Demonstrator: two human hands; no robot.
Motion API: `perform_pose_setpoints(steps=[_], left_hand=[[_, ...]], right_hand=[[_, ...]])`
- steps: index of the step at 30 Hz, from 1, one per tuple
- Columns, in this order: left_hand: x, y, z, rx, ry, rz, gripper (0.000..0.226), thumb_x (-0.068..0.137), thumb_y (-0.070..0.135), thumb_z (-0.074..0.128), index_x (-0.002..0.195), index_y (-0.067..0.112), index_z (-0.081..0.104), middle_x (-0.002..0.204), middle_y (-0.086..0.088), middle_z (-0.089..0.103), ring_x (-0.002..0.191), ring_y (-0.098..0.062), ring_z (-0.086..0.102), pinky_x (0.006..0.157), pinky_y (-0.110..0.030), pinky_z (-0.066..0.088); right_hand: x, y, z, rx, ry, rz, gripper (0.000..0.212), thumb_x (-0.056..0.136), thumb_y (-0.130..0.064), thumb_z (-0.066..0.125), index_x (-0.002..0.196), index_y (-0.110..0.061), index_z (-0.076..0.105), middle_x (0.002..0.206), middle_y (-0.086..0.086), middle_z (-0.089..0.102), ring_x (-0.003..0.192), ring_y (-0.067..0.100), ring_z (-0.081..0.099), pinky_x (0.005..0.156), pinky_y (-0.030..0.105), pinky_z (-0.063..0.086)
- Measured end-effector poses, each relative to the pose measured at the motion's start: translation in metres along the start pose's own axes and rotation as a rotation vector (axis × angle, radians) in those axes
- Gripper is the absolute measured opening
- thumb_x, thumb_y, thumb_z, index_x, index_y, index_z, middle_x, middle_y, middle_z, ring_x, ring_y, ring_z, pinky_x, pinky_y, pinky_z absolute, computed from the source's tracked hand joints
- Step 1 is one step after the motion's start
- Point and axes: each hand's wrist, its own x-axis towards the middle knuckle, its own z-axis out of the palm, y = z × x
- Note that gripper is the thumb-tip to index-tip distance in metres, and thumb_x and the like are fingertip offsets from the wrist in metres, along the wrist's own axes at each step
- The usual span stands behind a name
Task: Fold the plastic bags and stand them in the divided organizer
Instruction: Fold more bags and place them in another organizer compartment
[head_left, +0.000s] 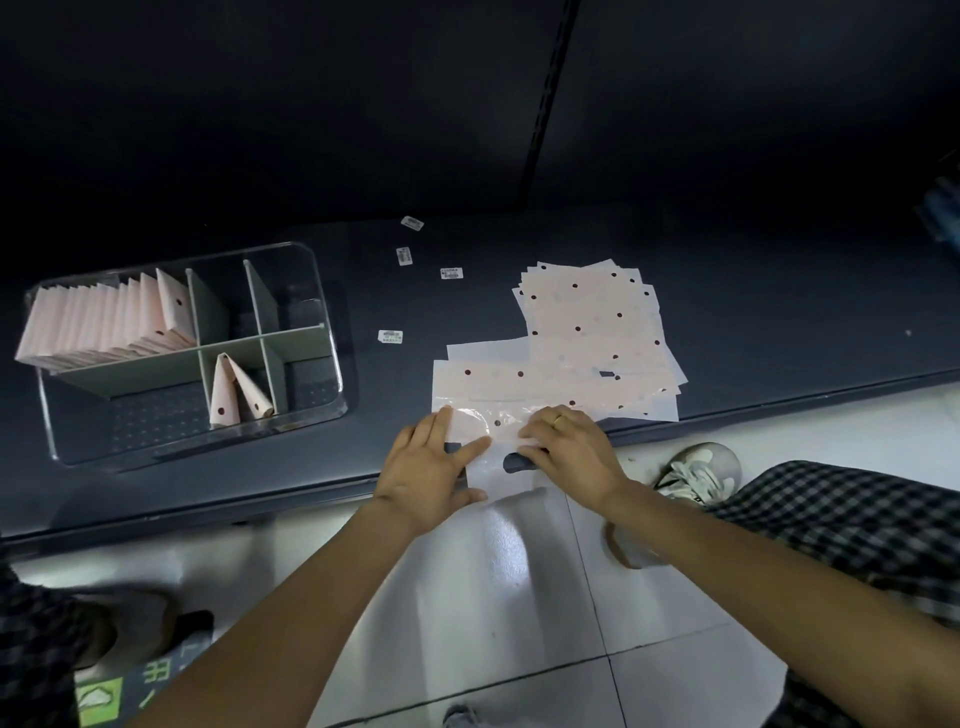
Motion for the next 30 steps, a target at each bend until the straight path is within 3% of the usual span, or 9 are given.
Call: perform_pose_setpoints(steps=[3, 6, 15, 17, 19, 21, 26, 28, 30], left_hand=[[0.007, 0.003, -0.007, 0.004, 0.034, -0.008, 0.063, 0.086, 0.068, 0.039, 0.142, 0.042, 0.027, 0.149, -0.016, 0.017, 0.134, -0.030, 0.021, 0.109, -0.037, 0.016], [0.012, 0.005, -0.007, -0.006, 0.074, -0.043, 0.062, 0.086, 0.068, 0.038, 0.141, 0.039, 0.031, 0.143, -0.012, 0.025, 0.127, -0.028, 0.028, 0.104, -0.036, 0.022], [0.022, -0.005, -0.005, -0.089, 0.175, -0.094, 0.047, 0.093, 0.052, 0.042, 0.133, 0.027, 0.045, 0.140, -0.001, 0.038, 0.123, -0.021, 0.038, 0.100, -0.032, 0.030], [0.022, -0.007, -0.006, -0.112, 0.186, -0.086, 0.046, 0.093, 0.051, 0.044, 0.132, 0.026, 0.048, 0.137, 0.001, 0.041, 0.121, -0.020, 0.040, 0.098, -0.031, 0.030], [0.022, -0.011, -0.006, -0.129, 0.203, -0.076, 0.044, 0.092, 0.050, 0.047, 0.129, 0.027, 0.051, 0.133, 0.003, 0.044, 0.118, -0.019, 0.043, 0.096, -0.030, 0.030], [0.024, -0.015, -0.006, -0.167, 0.225, -0.074, 0.038, 0.092, 0.044, 0.051, 0.127, 0.027, 0.055, 0.127, 0.005, 0.049, 0.115, -0.018, 0.045, 0.094, -0.029, 0.030], [0.034, -0.021, -0.013, -0.557, 0.313, -0.223, 0.019, 0.092, 0.028, 0.059, 0.102, 0.014, 0.068, 0.102, 0.001, 0.061, 0.097, -0.022, 0.049, 0.075, -0.025, 0.034], [0.040, -0.021, -0.016, -0.684, 0.302, -0.328, 0.018, 0.092, 0.025, 0.059, 0.101, 0.012, 0.067, 0.092, -0.001, 0.060, 0.092, -0.022, 0.048, 0.070, -0.027, 0.034], [0.046, -0.020, -0.019, -0.765, 0.265, -0.409, 0.017, 0.093, 0.023, 0.057, 0.103, 0.011, 0.065, 0.083, -0.001, 0.058, 0.088, -0.024, 0.050, 0.068, -0.029, 0.035]], right_hand=[[0.003, 0.001, 0.001, -0.091, -0.059, -0.094, 0.021, 0.058, -0.021, 0.089, 0.071, -0.016, 0.073, 0.075, -0.001, 0.068, 0.064, 0.017, 0.064, 0.062, 0.019, 0.053], [0.003, 0.007, 0.003, -0.266, -0.118, -0.221, 0.019, 0.056, -0.012, 0.083, 0.065, -0.016, 0.067, 0.074, -0.001, 0.066, 0.062, 0.016, 0.062, 0.058, 0.021, 0.052], [0.006, 0.024, -0.004, -0.174, -0.151, -0.294, 0.029, 0.045, 0.006, 0.079, 0.066, -0.009, 0.066, 0.076, 0.002, 0.068, 0.067, 0.017, 0.064, 0.051, 0.021, 0.052], [0.009, 0.025, -0.002, -0.099, -0.159, -0.237, 0.017, 0.060, 0.003, 0.077, 0.069, -0.007, 0.065, 0.073, 0.005, 0.065, 0.066, 0.021, 0.062, 0.053, 0.025, 0.053], [0.013, 0.027, -0.003, 0.100, -0.200, -0.085, 0.003, 0.080, -0.001, 0.064, 0.083, -0.002, 0.064, 0.083, 0.010, 0.064, 0.078, 0.026, 0.060, 0.067, 0.034, 0.053], [0.017, 0.034, -0.007, 0.288, -0.281, 0.062, 0.009, 0.090, -0.007, 0.052, 0.096, -0.004, 0.058, 0.097, 0.008, 0.063, 0.094, 0.025, 0.057, 0.084, 0.037, 0.047], [0.027, 0.048, -0.011, 0.476, -0.314, 0.222, 0.006, 0.097, -0.017, 0.045, 0.094, -0.018, 0.050, 0.104, -0.004, 0.064, 0.099, 0.018, 0.053, 0.091, 0.038, 0.041], [0.031, 0.053, -0.006, 0.550, -0.289, 0.355, 0.007, 0.093, -0.029, 0.056, 0.095, -0.022, 0.054, 0.097, -0.012, 0.060, 0.098, 0.012, 0.048, 0.092, 0.033, 0.040], [0.035, 0.058, -0.001, 0.670, -0.280, 0.512, 0.015, 0.085, -0.035, 0.067, 0.092, -0.026, 0.057, 0.095, -0.007, 0.059, 0.093, 0.012, 0.050, 0.085, 0.028, 0.042]])
